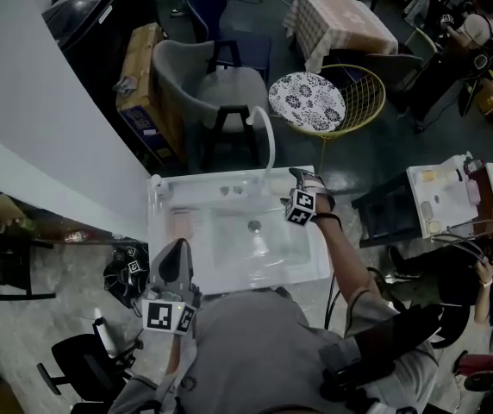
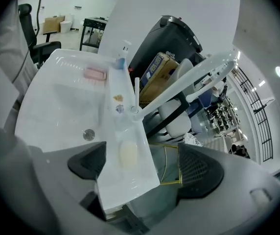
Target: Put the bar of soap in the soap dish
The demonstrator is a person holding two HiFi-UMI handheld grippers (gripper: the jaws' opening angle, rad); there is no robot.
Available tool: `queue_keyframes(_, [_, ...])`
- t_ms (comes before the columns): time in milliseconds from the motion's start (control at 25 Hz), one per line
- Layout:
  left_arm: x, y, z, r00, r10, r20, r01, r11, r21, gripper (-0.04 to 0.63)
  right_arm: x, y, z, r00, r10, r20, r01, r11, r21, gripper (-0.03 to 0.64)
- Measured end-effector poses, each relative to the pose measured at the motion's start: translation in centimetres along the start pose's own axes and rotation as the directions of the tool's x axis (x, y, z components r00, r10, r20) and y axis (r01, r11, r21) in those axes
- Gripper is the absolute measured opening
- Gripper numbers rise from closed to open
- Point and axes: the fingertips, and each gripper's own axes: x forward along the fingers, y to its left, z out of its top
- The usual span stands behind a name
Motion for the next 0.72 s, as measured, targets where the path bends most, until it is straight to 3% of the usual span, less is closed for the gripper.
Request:
queue_keyframes(320, [-0.1,-0.2,-0.3,1.000,0.027,-0.013,-0.027,1.000,0.012,0.000,4.0,1.5,-2.1,0.994,0.098,-0.042,-0.098,0.995,0.000,0.431])
queue_keyframes(400, [-0.2,-0.3,-0.3,0.999,0.038,-0.014,-0.037,0.999,0.015,0.000,4.8,1.7,-2.4,0.993,0.111,-0.039,-0.112,0.994,-0.010,0.396])
queue_keyframes(720, [-1.1,0.5,-0.6,0.995,0.092,-0.034,-0.091,0.995,0.028,0.000,8.3,2.7,-3.5,0.976,0.208,-0.071,-0.210,0.977,-0.022,0.400])
